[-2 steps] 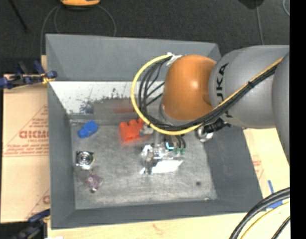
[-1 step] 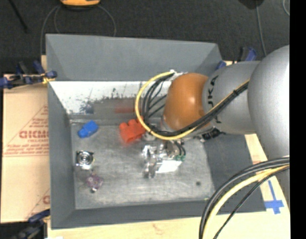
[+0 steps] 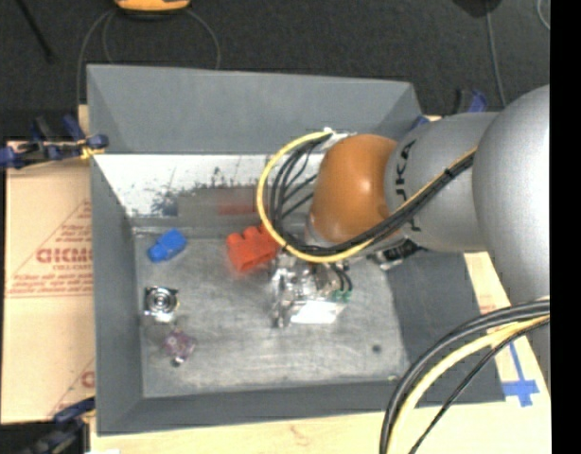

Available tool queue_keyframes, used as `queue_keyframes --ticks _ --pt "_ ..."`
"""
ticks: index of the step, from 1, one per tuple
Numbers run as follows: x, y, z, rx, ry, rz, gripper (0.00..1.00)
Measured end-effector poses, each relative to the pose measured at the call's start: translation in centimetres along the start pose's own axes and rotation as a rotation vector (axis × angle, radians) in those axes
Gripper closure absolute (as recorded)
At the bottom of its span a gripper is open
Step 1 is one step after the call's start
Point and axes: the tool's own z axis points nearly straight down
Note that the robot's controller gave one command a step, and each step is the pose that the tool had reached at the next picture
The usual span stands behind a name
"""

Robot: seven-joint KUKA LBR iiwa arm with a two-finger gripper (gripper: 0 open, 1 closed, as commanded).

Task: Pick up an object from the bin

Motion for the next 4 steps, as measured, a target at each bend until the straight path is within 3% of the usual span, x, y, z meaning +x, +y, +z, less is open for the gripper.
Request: queue_keyframes --ticks 1,2,3,4 --pt "0.5 0.4 -7.4 0.002 0.016 -0.01 1.0" --pt "0.6 0.5 -7.0 0.001 0.019 -0.009 0.0" --pt "1.0 -1.1 -0.6 0.003 0.026 0.352 0.0" --pt "0.9 -1.0 -0.8 0.002 0.026 0.35 1.0"
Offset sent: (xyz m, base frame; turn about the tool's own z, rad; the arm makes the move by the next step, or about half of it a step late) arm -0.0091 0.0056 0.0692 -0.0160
